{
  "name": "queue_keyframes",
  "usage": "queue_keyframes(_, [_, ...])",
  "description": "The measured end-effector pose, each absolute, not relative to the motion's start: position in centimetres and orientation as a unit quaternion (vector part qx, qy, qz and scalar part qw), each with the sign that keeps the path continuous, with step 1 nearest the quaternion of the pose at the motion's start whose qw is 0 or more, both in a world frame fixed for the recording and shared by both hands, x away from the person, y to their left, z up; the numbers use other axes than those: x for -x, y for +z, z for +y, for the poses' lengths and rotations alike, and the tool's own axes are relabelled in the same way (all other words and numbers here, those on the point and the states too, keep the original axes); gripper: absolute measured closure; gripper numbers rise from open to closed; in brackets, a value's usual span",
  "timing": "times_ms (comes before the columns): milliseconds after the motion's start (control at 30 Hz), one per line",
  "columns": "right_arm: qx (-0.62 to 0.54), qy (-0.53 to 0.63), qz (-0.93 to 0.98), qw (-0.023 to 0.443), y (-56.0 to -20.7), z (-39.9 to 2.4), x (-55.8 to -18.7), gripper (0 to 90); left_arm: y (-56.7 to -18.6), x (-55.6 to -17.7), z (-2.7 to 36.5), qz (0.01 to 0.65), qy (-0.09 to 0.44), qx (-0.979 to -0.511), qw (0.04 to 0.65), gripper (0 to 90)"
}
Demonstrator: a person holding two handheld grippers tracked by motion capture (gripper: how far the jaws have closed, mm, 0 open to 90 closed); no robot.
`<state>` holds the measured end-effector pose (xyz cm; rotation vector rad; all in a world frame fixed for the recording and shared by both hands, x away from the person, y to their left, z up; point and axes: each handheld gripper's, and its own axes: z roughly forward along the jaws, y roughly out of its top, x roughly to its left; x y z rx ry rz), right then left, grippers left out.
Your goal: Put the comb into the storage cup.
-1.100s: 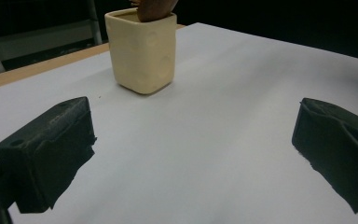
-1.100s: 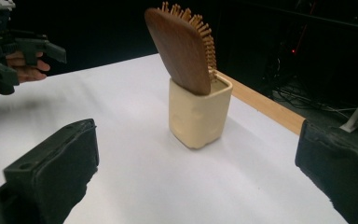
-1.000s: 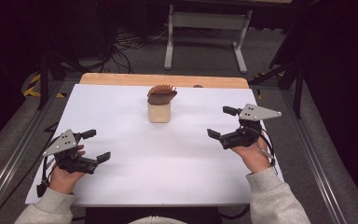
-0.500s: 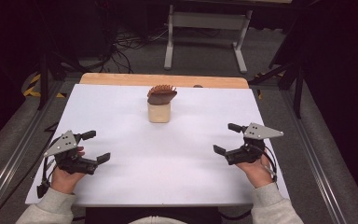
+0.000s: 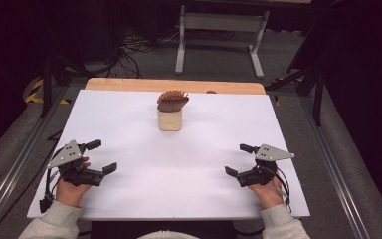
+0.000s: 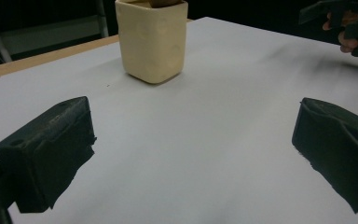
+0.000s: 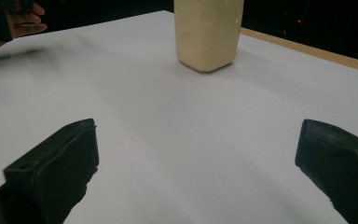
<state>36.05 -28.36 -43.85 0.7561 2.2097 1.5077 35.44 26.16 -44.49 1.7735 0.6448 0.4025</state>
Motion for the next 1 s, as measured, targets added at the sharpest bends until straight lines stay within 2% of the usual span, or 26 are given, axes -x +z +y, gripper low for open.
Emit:
queue_keyframes(167, [-0.270,0.523,0.788,0.183,-45.1,-28.2,-35.7,0.0,-45.0,-35.4,26.2,0.277,0.179,-0.750,0.573,0.1])
queue_keyframes(233, [-0.276,0.527,0.786,0.170,-45.7,-28.2,-35.6,0.0,-45.3,-35.4,26.2,0.283,0.183,-0.747,0.574,0.1])
queue_keyframes(1000, [-0.308,0.528,0.767,0.194,-45.7,-28.8,-35.5,0.0,-46.0,-35.8,26.0,0.309,0.192,-0.753,0.548,0.1])
